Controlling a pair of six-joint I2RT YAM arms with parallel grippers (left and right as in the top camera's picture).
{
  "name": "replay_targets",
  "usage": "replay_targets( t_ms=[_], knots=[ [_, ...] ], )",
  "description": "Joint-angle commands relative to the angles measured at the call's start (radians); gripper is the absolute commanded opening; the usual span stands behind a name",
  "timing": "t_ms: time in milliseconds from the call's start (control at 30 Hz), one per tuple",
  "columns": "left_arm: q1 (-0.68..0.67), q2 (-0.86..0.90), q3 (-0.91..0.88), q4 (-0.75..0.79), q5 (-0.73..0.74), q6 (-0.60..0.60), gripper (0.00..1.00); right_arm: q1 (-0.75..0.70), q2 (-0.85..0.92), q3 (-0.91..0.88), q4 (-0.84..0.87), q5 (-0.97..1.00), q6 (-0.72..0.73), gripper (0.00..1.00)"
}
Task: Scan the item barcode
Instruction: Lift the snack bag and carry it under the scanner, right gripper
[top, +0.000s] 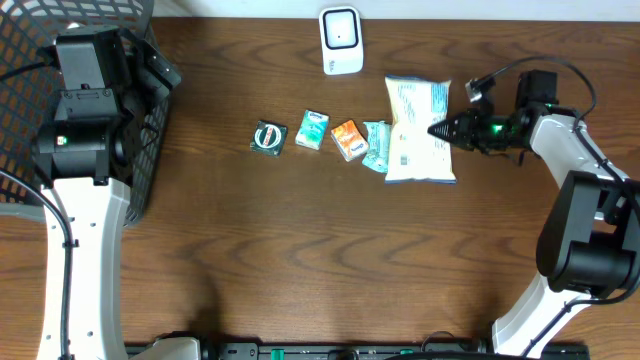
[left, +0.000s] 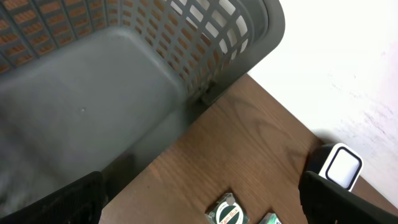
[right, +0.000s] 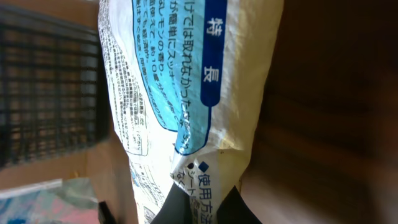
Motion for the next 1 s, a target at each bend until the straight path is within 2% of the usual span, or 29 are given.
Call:
replay_targets(
  t_ms=[0, 100, 367, 533, 600, 767, 967],
  knots=[
    [0.004, -0.005, 0.002, -0.003, -0.002, -0.012, 0.97, 0.012, -0.093, 0.020, 0.069, -0.153, 0.059, 0.01],
    [0.004, -0.005, 0.002, -0.003, -0.002, -0.011, 0.98, 0.021, -0.158, 0.020, 0.159, -0.141, 0.114, 0.01],
    [0.004, -0.005, 0.002, -0.003, -0.002, -0.012, 0.98, 0.082, -0.338, 0.020, 0.399, -0.017, 0.376, 0.01],
    [0.004, -0.005, 0.002, -0.003, -0.002, -0.012, 0.98, 0.138, -0.364, 0.020, 0.513, -0.008, 0.598, 0.01],
    [0.004, -0.005, 0.002, -0.003, -0.002, -0.012, 0.98, 0.163, -0.363, 0.020, 0.517, -0.011, 0.693, 0.01],
    [0.004, -0.005, 0.002, -0.003, -0.002, -0.012, 0.98, 0.230, -0.364, 0.020, 0.511, -0.113, 0.805, 0.01],
    [0.004, -0.005, 0.002, -0.003, -0.002, -0.012, 0.98, 0.293, -0.364, 0.020, 0.468, -0.104, 0.818, 0.01]
  ],
)
